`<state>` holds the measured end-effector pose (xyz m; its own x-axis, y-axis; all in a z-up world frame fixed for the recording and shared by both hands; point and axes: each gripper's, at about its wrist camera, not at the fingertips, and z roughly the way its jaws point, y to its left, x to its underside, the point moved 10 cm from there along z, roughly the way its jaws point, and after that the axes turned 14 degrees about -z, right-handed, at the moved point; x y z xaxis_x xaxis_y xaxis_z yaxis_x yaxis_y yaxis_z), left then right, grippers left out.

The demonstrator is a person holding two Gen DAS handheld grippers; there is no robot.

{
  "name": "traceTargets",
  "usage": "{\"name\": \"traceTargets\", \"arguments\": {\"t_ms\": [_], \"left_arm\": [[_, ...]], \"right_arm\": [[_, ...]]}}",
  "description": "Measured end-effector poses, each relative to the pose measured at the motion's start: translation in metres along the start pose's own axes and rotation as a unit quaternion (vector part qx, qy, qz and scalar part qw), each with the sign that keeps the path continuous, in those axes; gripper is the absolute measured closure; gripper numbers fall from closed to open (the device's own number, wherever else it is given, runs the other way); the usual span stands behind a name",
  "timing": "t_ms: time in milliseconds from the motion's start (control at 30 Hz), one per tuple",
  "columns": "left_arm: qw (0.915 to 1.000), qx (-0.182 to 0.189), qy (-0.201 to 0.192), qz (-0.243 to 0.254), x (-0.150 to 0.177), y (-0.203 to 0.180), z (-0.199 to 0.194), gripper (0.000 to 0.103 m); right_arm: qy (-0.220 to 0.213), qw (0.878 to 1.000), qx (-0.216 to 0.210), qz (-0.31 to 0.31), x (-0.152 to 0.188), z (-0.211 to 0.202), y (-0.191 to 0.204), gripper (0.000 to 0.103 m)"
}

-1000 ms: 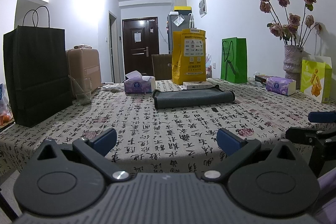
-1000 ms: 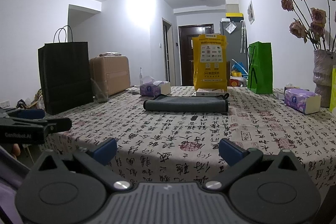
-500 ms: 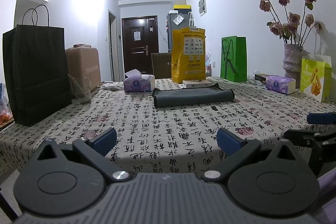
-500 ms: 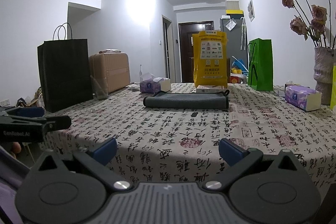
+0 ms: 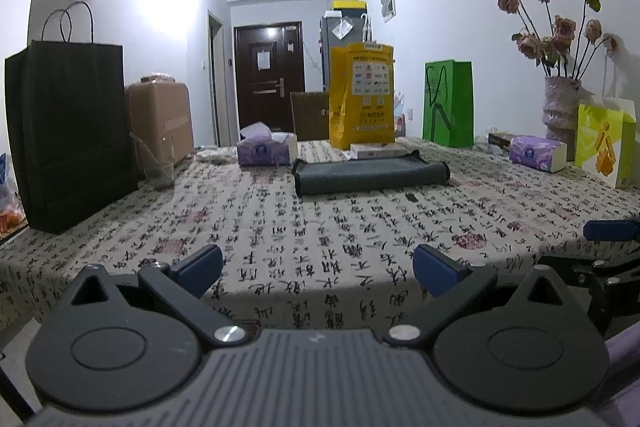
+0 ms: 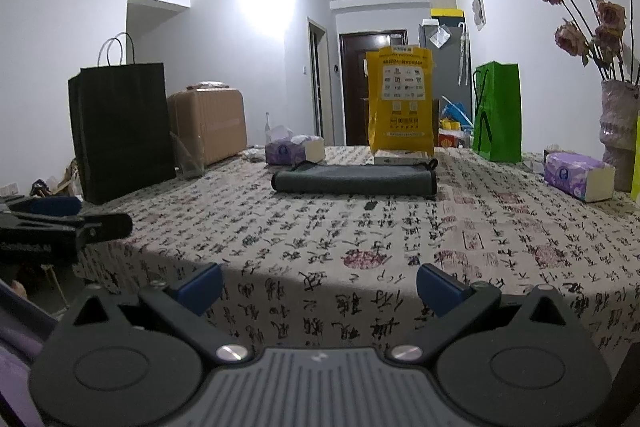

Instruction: Fold towel

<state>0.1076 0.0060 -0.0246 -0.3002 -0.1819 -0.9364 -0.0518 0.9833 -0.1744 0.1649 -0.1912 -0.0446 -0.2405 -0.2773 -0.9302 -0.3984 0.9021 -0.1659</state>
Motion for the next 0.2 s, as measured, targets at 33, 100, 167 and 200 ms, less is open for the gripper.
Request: {"name": "traceTargets", "arguments": {"t_ms": [33, 100, 167, 200], "left_arm": [[1.0000, -0.001, 0.004, -0.001, 0.0003, 0.0002, 0.0019, 0.000], [1.0000, -0.003, 0.006, -0.003, 0.0005, 0.0013, 0.0027, 0.000], [1.0000, 0.000, 0.003, -0.001, 0.0002, -0.0001, 0.0007, 0.000], [1.0000, -0.003, -0.001, 0.002, -0.0003, -0.0003, -0.0010, 0.000]], "right_arm": [[0.003, 1.000, 0.000, 0.001, 0.0013, 0.0005, 0.0001, 0.000], [0.005, 1.000, 0.000, 0.003, 0.0022, 0.0009, -0.0007, 0.000], [0.001, 1.000, 0.002, 0.001, 0.0010, -0.0003, -0.0009, 0.000], [-0.001, 1.000, 0.003, 0.000, 0.0002, -0.0008, -0.0008, 0.000]]}}
